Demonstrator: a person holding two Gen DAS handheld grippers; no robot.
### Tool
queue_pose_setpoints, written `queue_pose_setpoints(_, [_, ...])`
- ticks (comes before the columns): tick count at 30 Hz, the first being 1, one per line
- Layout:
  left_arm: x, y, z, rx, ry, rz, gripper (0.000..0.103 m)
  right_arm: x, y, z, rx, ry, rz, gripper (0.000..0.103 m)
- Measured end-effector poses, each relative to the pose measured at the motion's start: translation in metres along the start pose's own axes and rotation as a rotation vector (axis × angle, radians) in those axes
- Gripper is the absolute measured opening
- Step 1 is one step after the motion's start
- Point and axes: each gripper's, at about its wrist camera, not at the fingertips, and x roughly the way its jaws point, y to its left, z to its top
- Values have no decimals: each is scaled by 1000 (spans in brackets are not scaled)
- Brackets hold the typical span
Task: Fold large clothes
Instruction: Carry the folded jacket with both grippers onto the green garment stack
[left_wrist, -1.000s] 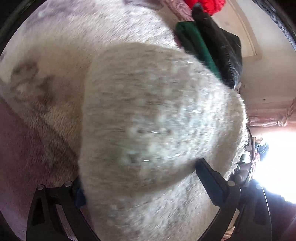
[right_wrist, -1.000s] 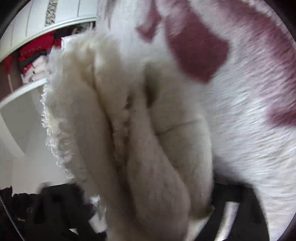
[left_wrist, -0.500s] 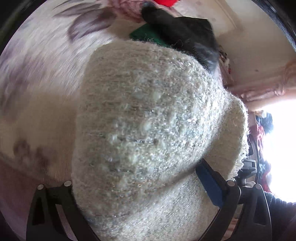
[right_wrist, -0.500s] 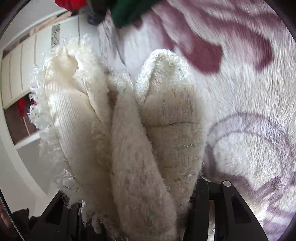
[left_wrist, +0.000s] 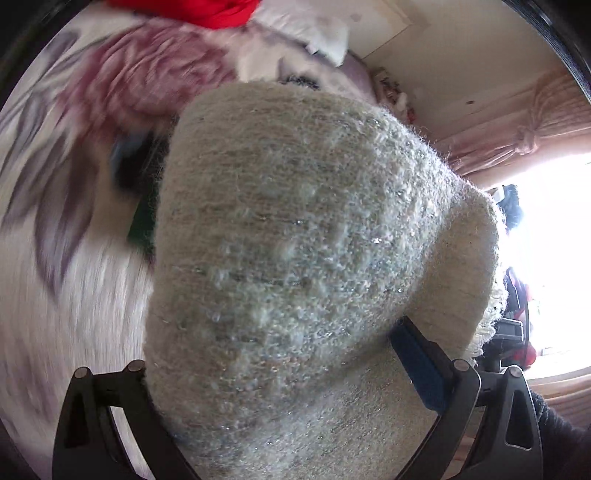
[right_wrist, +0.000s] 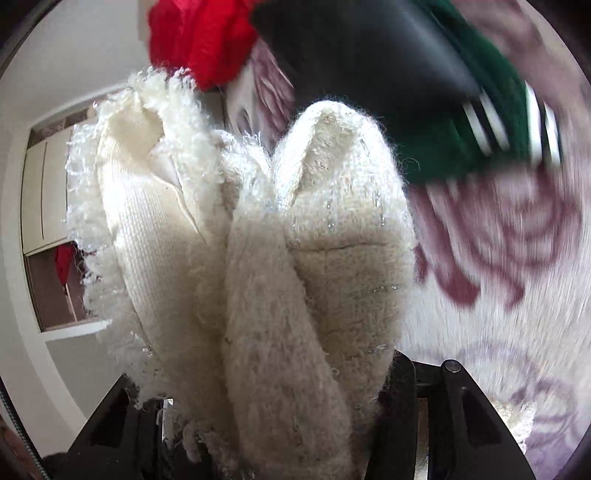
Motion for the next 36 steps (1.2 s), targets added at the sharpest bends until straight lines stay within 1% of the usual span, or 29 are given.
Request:
queue_pose_setpoints(1, [1,-6,25,17,-6,-8,102,-8,7,8,-7,-12,2,48])
queue_pose_setpoints(2, [4,-10,44,32,-8,-15,102,-16,16,24,-13,-28,2,48])
queue_pose_setpoints(3, [8,-14,73,43,-11,-24,102,-24,26,43,-19,-44,1,48])
queue_pose_setpoints(6, [17,-7,113,64,-5,-43,102,-36,42,101,-16,-74,-2,48])
queue_pose_setpoints(7, [31,-3,137,65,6,-52,102,-37,43,119,-14,-77,-5,48])
queue_pose_setpoints(8, [34,7,142,64,17,-57,102,-32,45,139,-7,-83,-13,48])
queue_pose_setpoints(9, [51,16,160,55,36,-59,102,-28,41,156,-2,-79,-21,48])
queue_pose_setpoints(10, [65,25,168,47,53,-66,102,-23,35,164,6,-73,-29,48])
queue_pose_setpoints(11, [75,33,172,38,68,-67,102,-19,23,181,27,-74,-48,48])
queue_pose_setpoints(13, [112,55,190,0,115,-69,102,-4,1,196,49,-62,-87,48])
queue_pose_setpoints(14, [122,64,193,-10,122,-67,102,2,1,204,70,-63,-92,48])
queue_pose_setpoints(15, [136,74,196,-23,128,-73,103,6,-16,210,99,-62,-83,48])
queue_pose_setpoints(18, [157,89,201,-41,117,-104,103,10,-36,217,124,-90,-63,48])
queue_pose_setpoints(19, [163,92,203,-49,118,-115,103,6,-38,217,129,-96,-61,48])
queue_pose_setpoints(20, [165,92,203,-51,120,-114,103,5,-32,214,128,-99,-56,48])
queue_pose_setpoints(21, [169,93,204,-55,128,-108,103,4,-38,214,134,-103,-57,49])
queue_pose_setpoints(24, [164,86,206,-58,140,-93,103,4,-19,198,151,-103,-65,51])
queue_pose_setpoints(25, [160,82,208,-60,151,-88,103,2,-10,192,151,-94,-86,56])
queue_pose_setpoints(27, [152,77,212,-68,170,-91,103,-8,5,197,138,-87,-140,58])
queue_pose_setpoints(28, [146,75,211,-69,179,-106,103,-12,16,200,123,-81,-180,62])
queue_pose_setpoints(29, [147,74,221,-69,181,-108,103,-18,25,196,102,-83,-235,64])
queue_pose_setpoints(30, [143,72,220,-66,182,-102,103,-17,30,201,90,-89,-268,66])
queue_pose_setpoints(32, [135,68,216,-45,183,-57,103,-24,46,190,56,-106,-351,69])
queue_pose_setpoints(33, [131,66,214,-34,183,-25,103,-28,50,188,43,-115,-384,72])
queue_pose_setpoints(34, [128,66,210,-29,182,-6,103,-33,59,182,22,-130,-442,75])
queue_pose_setpoints(35, [124,64,206,-22,178,16,103,-39,69,176,-4,-154,-502,76])
queue_pose_setpoints(36, [120,63,203,-16,169,33,103,-51,82,172,-22,-174,-543,77])
